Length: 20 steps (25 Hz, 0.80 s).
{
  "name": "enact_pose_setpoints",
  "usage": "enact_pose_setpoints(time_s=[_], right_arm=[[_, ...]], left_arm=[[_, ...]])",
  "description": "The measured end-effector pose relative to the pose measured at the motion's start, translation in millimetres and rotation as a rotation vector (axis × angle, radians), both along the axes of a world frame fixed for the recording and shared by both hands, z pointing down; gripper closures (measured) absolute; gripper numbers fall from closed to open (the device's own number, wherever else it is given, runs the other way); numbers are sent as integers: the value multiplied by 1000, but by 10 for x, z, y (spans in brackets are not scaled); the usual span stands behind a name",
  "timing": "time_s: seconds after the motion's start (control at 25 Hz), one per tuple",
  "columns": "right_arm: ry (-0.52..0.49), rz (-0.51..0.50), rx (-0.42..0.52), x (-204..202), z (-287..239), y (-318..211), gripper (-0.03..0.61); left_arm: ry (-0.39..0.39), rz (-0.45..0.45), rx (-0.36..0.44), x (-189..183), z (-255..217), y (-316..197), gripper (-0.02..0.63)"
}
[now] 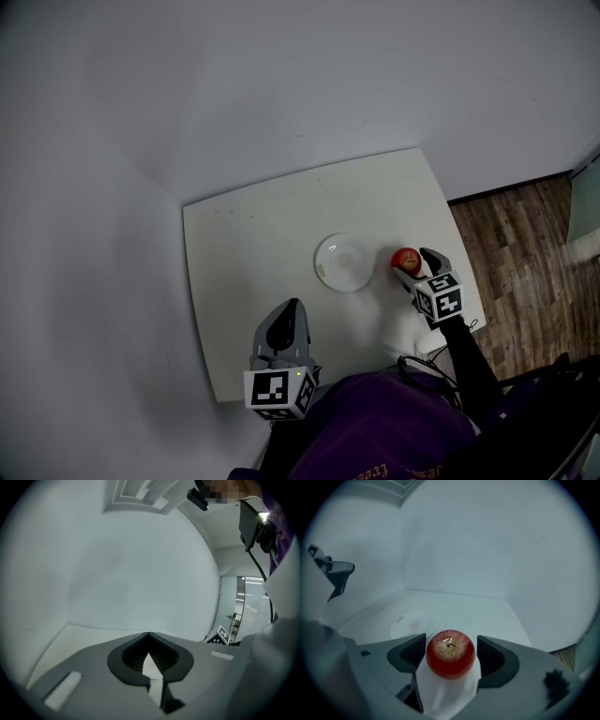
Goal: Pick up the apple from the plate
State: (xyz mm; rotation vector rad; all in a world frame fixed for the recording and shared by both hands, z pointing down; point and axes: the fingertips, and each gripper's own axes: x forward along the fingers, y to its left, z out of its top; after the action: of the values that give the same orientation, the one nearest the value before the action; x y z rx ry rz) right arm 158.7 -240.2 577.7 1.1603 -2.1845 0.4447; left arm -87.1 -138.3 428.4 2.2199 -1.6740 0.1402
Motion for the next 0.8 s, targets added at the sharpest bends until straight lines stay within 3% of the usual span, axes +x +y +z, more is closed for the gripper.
enact_pose_setpoints(time_s=[0.28,0.64,0.72,0.8], right_arm=[[-52,2,74,-25,-392,-53,247],[-200,-77,284,-421,-1387,-35,250],[-226,-104,331,-523,-1580,20,279],[-253,-106,382,-584,-1766,63,361]], left_arm=[[-1,-3,8,5,-13,6,607],[-3,-14,20,-23,-47,15,607],[-3,-23,30,-31,-77,15,607],[-2,-31,42,-35,-116,13,607]])
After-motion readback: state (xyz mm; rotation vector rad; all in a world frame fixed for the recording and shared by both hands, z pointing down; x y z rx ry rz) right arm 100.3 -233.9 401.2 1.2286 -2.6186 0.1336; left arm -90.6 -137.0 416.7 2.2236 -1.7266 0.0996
